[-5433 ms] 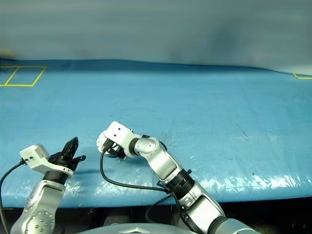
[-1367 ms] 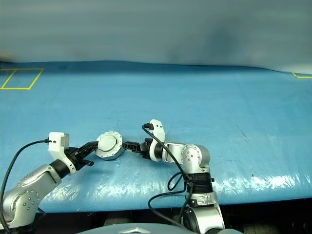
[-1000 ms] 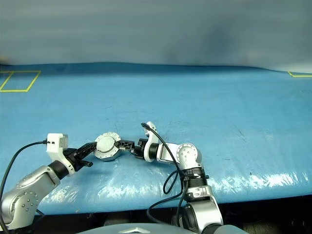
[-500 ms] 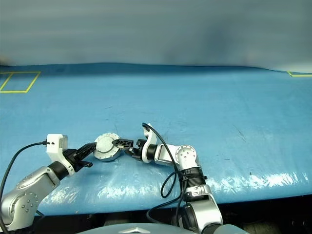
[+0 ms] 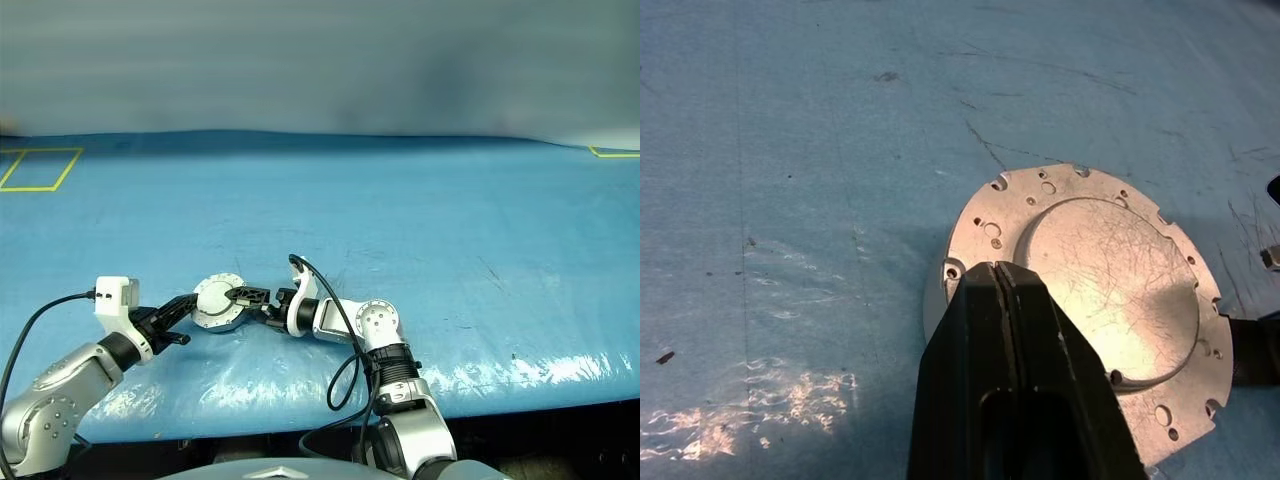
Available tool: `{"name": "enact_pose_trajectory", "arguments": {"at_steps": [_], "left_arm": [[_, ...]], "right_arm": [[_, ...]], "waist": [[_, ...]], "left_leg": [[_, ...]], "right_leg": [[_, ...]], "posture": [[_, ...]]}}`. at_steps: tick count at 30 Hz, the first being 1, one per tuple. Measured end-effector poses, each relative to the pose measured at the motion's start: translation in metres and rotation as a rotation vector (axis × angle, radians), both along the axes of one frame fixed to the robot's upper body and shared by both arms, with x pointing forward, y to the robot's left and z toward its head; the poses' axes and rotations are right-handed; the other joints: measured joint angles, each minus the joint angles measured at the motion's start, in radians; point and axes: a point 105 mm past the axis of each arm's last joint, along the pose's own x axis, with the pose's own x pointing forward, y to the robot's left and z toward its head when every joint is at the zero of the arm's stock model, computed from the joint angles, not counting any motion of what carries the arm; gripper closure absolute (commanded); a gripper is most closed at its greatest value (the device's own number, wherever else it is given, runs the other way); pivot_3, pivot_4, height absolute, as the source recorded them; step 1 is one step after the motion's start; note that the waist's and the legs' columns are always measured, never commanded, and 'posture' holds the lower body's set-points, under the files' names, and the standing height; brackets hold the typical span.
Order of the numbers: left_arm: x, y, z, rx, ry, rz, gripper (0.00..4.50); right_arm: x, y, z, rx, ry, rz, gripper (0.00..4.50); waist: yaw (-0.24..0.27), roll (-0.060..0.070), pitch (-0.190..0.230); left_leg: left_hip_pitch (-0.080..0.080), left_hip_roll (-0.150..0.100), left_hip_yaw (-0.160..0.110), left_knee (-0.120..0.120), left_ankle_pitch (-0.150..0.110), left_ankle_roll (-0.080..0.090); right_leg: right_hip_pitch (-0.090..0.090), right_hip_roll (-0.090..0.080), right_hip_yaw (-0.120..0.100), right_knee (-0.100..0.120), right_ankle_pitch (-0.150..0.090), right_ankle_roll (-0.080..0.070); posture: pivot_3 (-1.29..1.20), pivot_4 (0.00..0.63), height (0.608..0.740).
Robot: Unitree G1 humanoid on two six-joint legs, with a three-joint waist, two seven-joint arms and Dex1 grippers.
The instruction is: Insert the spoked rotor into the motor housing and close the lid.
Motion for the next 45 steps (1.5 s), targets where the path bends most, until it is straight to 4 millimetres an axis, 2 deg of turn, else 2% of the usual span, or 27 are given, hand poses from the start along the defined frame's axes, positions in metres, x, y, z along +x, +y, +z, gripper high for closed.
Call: {"name": "enact_pose_trajectory", "arguments": {"at_steps": [1,4,8,10,13,15,27,28,29,30,32,35,38,41,45], "left_arm": [[0.0,0.0,0.0,0.001,0.0,0.001,4.5],[0.0,0.0,0.0,0.001,0.001,0.001,4.5],[0.0,-0.001,0.0,-0.003,-0.002,-0.002,4.5],[-0.001,0.0,-0.001,0.003,0.003,0.005,4.5],[-0.001,0.002,-0.002,0.009,0.007,0.015,4.5],[-0.001,0.002,-0.001,0.01,0.001,0.018,4.5],[-0.001,0.002,-0.002,0.005,-0.001,0.026,4.5],[-0.001,0.002,-0.002,0.0,-0.003,0.029,4.5],[-0.001,0.002,-0.003,-0.002,-0.003,0.03,4.5],[-0.006,0.004,-0.013,-0.018,0.034,0.044,4.5],[-0.006,0.002,-0.014,-0.064,0.031,0.061,4.5],[-0.007,0.004,-0.013,-0.122,0.02,0.1,3.94],[-0.003,0.003,-0.006,-0.191,-0.016,0.125,3.08],[0.006,-0.006,0.011,-0.265,-0.086,0.116,2.07],[0.009,-0.001,0.022,-0.341,-0.14,0.189,0.69]], "right_arm": [[0.0,0.0,0.0,0.0,0.0,0.0,0.04],[0.0,0.002,-0.002,-0.004,0.003,-0.003,0.67],[-0.004,0.005,-0.01,-0.026,0.024,0.013,2.05],[-0.006,0.007,-0.008,-0.004,0.023,0.027,2.63],[-0.007,0.008,-0.007,-0.005,0.023,0.036,2.74],[-0.01,0.009,-0.01,-0.017,0.029,0.049,3.16],[-0.011,0.009,-0.007,-0.027,0.016,0.062,3.22],[-0.011,0.009,-0.007,-0.027,0.015,0.061,3.22],[-0.011,0.009,-0.006,-0.027,0.015,0.06,3.22],[-0.012,0.008,-0.013,-0.067,0.029,0.059,3.22],[-0.011,0.008,-0.011,-0.073,0.022,0.054,3.22],[-0.009,0.006,-0.008,-0.07,0.02,0.042,3.22],[-0.005,0.003,-0.002,-0.063,0.011,0.017,3.24],[-0.004,0.003,0.0,-0.066,0.016,0.013,3.25],[-0.003,0.002,0.002,-0.062,0.028,0.002,3.25]], "waist": [[0.0,0.0,0.0],[-0.002,0.0,-0.001],[-0.002,0.0,-0.001],[-0.003,0.003,0.001],[-0.004,0.005,0.002],[-0.006,0.005,0.002],[-0.007,0.005,0.002],[-0.007,0.005,0.002],[-0.007,0.005,0.002],[-0.008,0.011,-0.055],[-0.009,0.006,-0.059],[-0.01,0.003,-0.06],[-0.008,0.0,-0.062],[-0.008,-0.002,-0.064],[-0.014,-0.002,-0.064]], "left_leg": [[0.0,0.0,0.0,0.0,0.0,0.0],[0.0,0.0,0.0,0.0,0.0,0.0],[0.0,0.0,0.0,0.0,-0.001,0.0],[-0.001,0.0,0.0,0.0,-0.001,0.0],[0.0,0.0,0.0,-0.001,-0.001,0.001],[0.0,0.001,0.0,-0.001,-0.001,0.001],[-0.001,0.0,0.0,-0.001,-0.001,0.001],[-0.001,0.0,0.0,-0.001,-0.001,0.001],[-0.001,0.0,0.0,-0.001,-0.001,0.001],[-0.009,-0.001,-0.002,0.001,-0.005,0.002],[-0.011,-0.001,-0.003,0.002,-0.005,0.002],[-0.013,-0.001,-0.003,0.005,-0.005,0.002],[-0.015,-0.001,-0.004,0.007,-0.005,0.002],[-0.015,-0.002,-0.005,0.007,-0.005,0.002],[-0.015,-0.001,-0.005,0.007,-0.005,0.002]], "right_leg": [[0.0,0.0,0.0,0.0,0.0,0.0],[0.0,0.0,0.0,0.0,0.0,0.0],[0.0,0.0,0.0,-0.001,0.0,0.0],[0.0,0.0,0.0,-0.001,-0.001,0.0],[0.0,0.0,0.0,-0.001,-0.001,0.0],[-0.001,0.001,0.0,-0.001,-0.001,-0.001],[-0.001,0.001,0.0,-0.001,-0.001,-0.001],[-0.001,0.001,0.0,-0.001,-0.001,-0.001],[-0.001,0.001,0.0,-0.001,-0.001,-0.001],[-0.003,0.001,-0.001,0.003,-0.001,0.006],[-0.002,0.001,-0.002,0.002,-0.006,0.004],[-0.002,0.001,-0.002,0.002,-0.005,0.005],[-0.002,0.001,-0.002,0.002,-0.004,0.005],[-0.001,0.002,-0.002,0.003,-0.003,0.008],[-0.001,0.002,-0.002,0.003,-0.001,0.011]], "posture": [[0.0,0.15,0.74],[0.0,0.15,0.74],[0.0,0.15,0.74],[0.0,0.15,0.74],[0.0,0.15,0.74],[0.0,0.15,0.74],[0.0,0.15,0.74],[0.0,0.0,0.74],[0.0,0.0,0.74],[0.0,0.0,0.74],[0.0,0.0,0.74],[0.0,0.0,0.74],[0.0,0.0,0.74],[0.0,0.0,0.74],[0.0,0.0,0.74]]}}
